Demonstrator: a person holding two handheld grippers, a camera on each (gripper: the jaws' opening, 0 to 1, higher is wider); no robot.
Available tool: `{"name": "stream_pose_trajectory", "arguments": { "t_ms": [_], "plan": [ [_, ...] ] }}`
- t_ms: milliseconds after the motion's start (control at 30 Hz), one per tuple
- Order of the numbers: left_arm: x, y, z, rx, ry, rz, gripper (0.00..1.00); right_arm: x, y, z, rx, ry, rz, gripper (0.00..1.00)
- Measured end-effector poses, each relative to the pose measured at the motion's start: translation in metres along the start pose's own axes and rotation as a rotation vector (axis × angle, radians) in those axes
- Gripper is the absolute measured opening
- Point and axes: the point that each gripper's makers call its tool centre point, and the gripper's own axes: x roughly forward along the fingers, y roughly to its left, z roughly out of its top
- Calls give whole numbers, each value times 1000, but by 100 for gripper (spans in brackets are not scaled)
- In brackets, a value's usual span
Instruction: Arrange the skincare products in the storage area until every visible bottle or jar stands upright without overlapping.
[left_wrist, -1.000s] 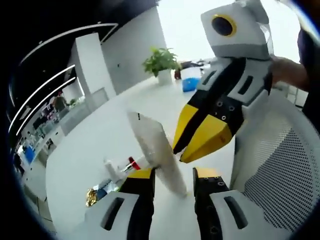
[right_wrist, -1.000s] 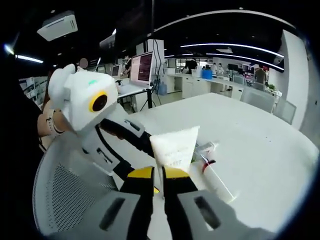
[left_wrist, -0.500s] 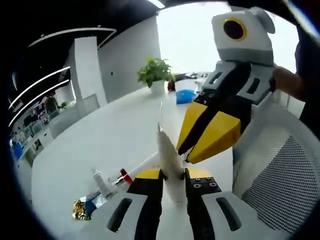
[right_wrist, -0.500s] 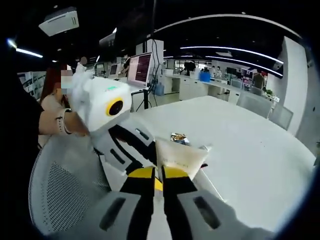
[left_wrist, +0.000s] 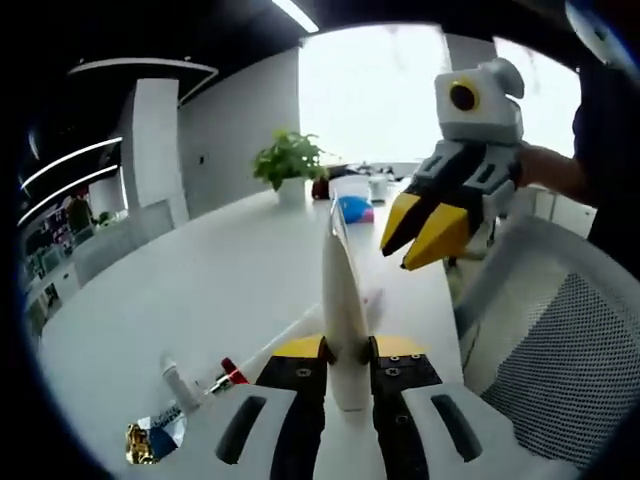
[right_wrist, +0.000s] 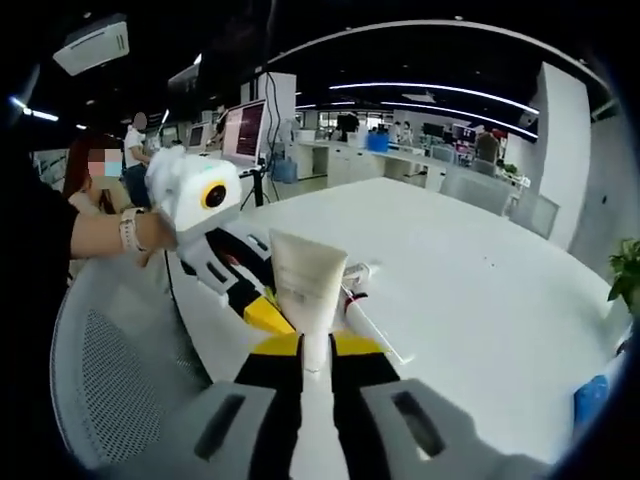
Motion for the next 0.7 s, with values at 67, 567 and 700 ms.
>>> {"name": "stream_pose_trajectory", "arguments": {
  "t_ms": [67,567,700],
  "plan": [
    [3,-1,1,6,-12,-20,12,-4,-6,1,-10,0,-5,13],
    [8,-11,6,46,-78,-130,12,4,-1,39,-132,7,182,22],
    [8,-10,5,29,-104,-138,13,13,7,40,-168,35,292,20]
  ]
}}
